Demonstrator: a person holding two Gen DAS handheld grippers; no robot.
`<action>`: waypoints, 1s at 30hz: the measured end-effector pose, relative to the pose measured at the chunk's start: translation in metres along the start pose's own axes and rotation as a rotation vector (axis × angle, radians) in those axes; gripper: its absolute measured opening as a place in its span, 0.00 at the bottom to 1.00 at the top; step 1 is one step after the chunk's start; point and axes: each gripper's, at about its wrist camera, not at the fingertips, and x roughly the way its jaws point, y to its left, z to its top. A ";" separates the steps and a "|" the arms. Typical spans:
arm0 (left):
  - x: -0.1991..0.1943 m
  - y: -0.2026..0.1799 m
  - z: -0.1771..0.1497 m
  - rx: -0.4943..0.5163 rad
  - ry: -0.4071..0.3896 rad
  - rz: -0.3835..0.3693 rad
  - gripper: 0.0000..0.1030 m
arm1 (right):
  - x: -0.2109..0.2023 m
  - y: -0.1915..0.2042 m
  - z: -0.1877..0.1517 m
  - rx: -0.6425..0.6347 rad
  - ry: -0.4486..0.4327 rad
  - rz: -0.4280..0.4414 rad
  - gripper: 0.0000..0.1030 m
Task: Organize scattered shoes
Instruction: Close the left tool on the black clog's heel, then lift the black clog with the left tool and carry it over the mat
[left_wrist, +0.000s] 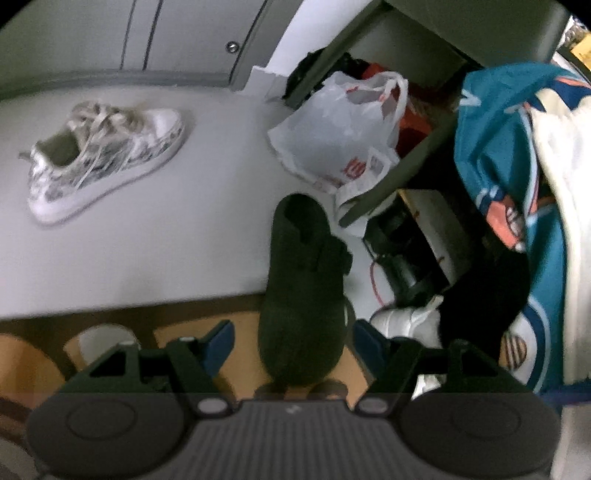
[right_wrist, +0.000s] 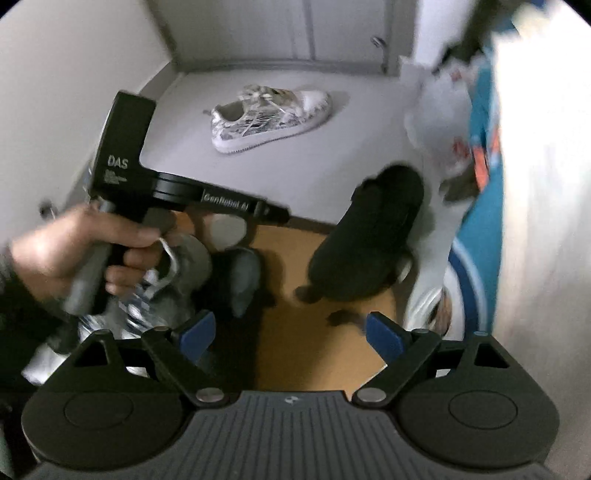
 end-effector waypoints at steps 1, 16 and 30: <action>0.004 -0.001 0.004 -0.001 0.000 -0.003 0.71 | 0.000 -0.001 0.000 0.007 0.000 -0.002 0.89; 0.089 -0.033 0.054 0.155 0.101 0.005 0.72 | 0.006 -0.009 -0.018 0.215 0.058 -0.033 0.91; 0.173 -0.067 0.082 0.298 0.137 -0.007 0.72 | 0.007 -0.008 -0.020 0.294 0.104 0.047 0.91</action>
